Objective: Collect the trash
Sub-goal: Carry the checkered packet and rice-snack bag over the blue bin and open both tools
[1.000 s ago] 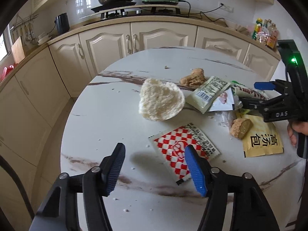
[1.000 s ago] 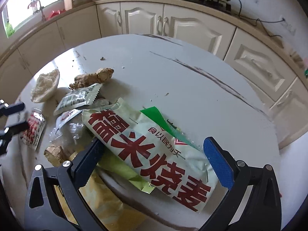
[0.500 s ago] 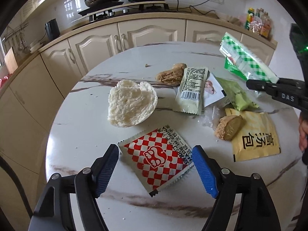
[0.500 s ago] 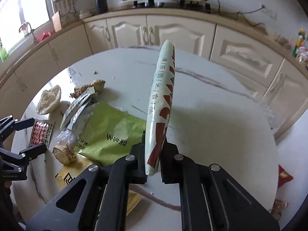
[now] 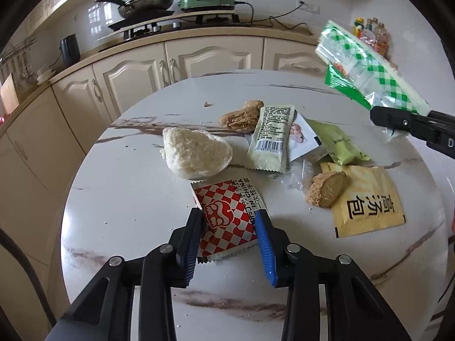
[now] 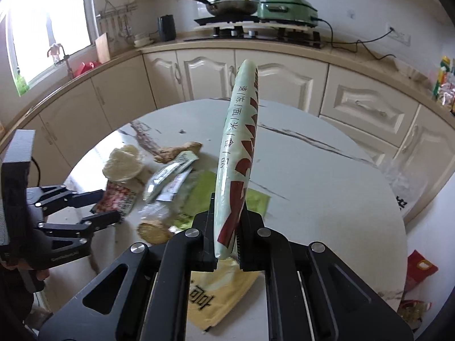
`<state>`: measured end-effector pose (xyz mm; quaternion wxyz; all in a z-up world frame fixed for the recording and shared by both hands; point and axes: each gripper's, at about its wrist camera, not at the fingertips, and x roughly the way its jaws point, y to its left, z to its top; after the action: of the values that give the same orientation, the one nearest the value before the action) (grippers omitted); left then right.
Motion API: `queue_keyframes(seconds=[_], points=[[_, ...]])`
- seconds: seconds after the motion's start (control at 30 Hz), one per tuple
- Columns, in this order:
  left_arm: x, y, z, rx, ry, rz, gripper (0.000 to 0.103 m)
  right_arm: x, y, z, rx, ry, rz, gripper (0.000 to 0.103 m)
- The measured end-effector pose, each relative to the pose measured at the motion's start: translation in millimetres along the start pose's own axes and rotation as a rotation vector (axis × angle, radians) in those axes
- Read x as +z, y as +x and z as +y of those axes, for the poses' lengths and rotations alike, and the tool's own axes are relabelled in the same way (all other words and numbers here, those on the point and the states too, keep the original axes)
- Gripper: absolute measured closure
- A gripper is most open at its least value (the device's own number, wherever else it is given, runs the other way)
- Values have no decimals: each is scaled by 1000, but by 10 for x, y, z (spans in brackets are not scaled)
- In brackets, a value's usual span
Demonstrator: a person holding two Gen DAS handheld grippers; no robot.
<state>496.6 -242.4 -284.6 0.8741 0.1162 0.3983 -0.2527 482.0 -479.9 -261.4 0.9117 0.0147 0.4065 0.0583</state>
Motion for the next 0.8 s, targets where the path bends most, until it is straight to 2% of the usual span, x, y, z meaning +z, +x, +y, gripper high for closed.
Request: queue_keyframes(seconds=[0.17, 0.4, 0.5, 0.67, 0.8], points=[[-23, -35, 13, -21, -2, -5, 87, -42, -84, 194, 21, -6, -10, 93], [-48, -102, 77, -48, -16, -1, 97, -51, -172, 347, 55, -6, -35, 93], [-92, -201, 149, -114, -68, -8, 99, -55, -226, 452, 49, -14, -47, 93], [-141, -629, 181, -121, -81, -95, 99, -49, -343, 689, 48, -36, -67, 93], [-226, -1019, 281, -93, -103, -160, 99, -16, -445, 981, 57, -63, -82, 93]])
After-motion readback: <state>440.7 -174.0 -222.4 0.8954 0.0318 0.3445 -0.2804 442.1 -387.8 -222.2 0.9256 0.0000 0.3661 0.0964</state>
